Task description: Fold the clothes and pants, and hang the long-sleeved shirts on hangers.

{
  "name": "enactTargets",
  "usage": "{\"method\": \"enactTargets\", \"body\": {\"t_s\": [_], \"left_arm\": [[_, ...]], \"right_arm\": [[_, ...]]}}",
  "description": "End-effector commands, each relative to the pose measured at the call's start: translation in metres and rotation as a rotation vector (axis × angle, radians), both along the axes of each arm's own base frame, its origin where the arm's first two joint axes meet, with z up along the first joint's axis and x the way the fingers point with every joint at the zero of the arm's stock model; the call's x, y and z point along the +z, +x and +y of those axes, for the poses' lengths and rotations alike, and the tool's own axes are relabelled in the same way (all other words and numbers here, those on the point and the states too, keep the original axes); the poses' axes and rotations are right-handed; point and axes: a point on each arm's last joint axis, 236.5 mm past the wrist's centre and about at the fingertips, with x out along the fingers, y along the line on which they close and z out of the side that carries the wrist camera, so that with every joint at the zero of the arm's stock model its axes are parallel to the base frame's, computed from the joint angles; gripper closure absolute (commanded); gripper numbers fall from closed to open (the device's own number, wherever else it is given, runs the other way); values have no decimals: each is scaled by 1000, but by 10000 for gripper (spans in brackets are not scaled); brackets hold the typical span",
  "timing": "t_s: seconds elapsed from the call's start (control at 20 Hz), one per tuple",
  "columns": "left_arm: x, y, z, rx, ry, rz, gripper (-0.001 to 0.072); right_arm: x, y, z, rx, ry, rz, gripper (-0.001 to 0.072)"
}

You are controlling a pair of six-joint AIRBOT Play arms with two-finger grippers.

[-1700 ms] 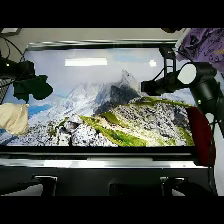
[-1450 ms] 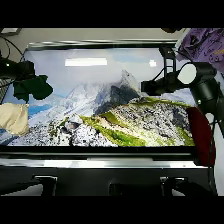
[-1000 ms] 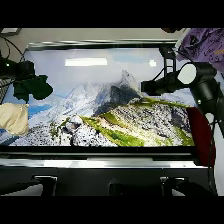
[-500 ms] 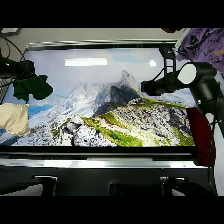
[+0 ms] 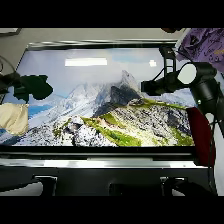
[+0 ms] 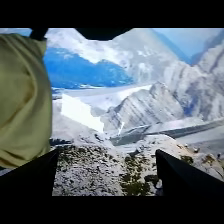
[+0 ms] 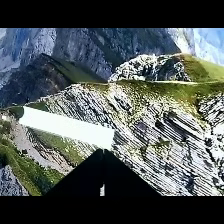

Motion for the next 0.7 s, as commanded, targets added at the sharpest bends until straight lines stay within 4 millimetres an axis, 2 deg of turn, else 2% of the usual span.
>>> {"method": "enactTargets", "body": {"t_s": [0.0,0.15,0.3,0.45,0.6,0.65], "left_arm": [[-42,-16,82,226,7,-28,-13],[-72,-19,124,295,22,-69,-13],[-115,-19,152,331,24,-76,-13],[-158,-17,162,342,3,-33,-13],[-199,-23,154,343,-43,58,3],[-206,-25,149,346,-64,80,128]], "right_arm": [[1,0,0,0,1,-2,676],[1,0,0,1,0,-1,676],[1,0,0,0,1,-1,676],[1,0,0,0,1,-1,675],[1,0,0,-19,11,6,675],[1,0,0,-32,19,10,675]]}}
